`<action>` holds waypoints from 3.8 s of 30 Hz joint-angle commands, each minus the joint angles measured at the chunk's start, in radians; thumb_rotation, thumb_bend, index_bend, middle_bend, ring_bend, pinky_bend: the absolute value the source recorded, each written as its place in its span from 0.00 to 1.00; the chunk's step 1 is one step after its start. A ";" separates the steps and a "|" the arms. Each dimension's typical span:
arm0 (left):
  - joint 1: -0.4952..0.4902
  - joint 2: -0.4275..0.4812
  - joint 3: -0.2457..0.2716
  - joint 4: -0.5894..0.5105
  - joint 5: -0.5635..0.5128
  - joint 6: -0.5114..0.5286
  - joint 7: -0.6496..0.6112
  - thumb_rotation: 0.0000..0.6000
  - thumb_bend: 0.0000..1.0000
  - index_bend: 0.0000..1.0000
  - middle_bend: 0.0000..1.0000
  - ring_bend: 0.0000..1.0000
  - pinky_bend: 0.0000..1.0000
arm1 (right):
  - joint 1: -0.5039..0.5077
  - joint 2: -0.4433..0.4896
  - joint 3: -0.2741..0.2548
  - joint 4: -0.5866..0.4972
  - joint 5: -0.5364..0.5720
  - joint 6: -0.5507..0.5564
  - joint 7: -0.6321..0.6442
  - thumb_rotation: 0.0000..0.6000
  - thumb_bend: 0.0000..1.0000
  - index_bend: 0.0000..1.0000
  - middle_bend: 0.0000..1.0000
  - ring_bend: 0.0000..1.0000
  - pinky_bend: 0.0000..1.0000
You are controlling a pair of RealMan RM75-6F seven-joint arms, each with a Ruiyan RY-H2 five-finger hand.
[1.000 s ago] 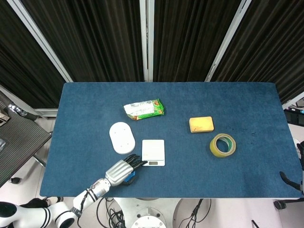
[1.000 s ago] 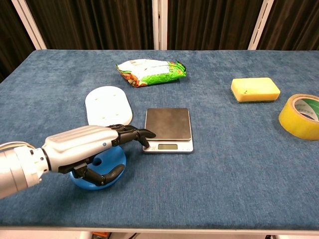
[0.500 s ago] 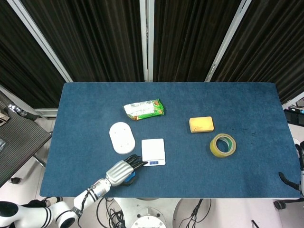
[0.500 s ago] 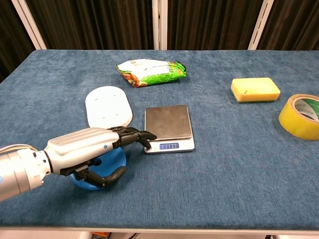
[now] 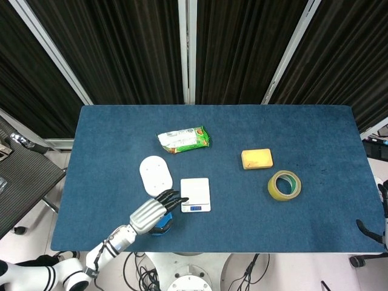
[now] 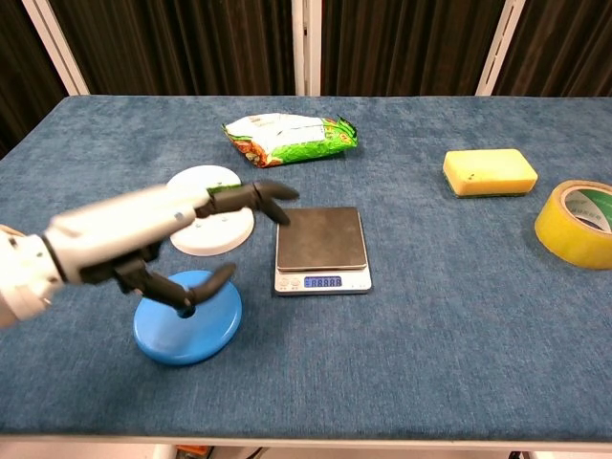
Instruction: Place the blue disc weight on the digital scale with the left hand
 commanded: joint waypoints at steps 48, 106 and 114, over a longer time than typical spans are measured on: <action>0.029 0.038 0.033 0.009 -0.155 -0.213 0.171 1.00 0.15 0.03 0.02 0.00 0.02 | 0.011 0.017 -0.009 -0.026 0.000 -0.028 -0.027 1.00 0.13 0.00 0.00 0.00 0.00; 0.048 -0.007 0.038 0.067 -0.030 -0.070 0.125 1.00 0.23 0.32 0.30 0.29 0.69 | 0.020 0.028 -0.019 -0.033 0.009 -0.059 -0.043 1.00 0.13 0.00 0.00 0.00 0.00; -0.009 -0.008 -0.031 0.048 -0.010 -0.068 0.122 1.00 0.23 0.32 0.31 0.29 0.69 | 0.019 0.034 -0.017 -0.043 0.012 -0.056 -0.049 1.00 0.13 0.00 0.00 0.00 0.00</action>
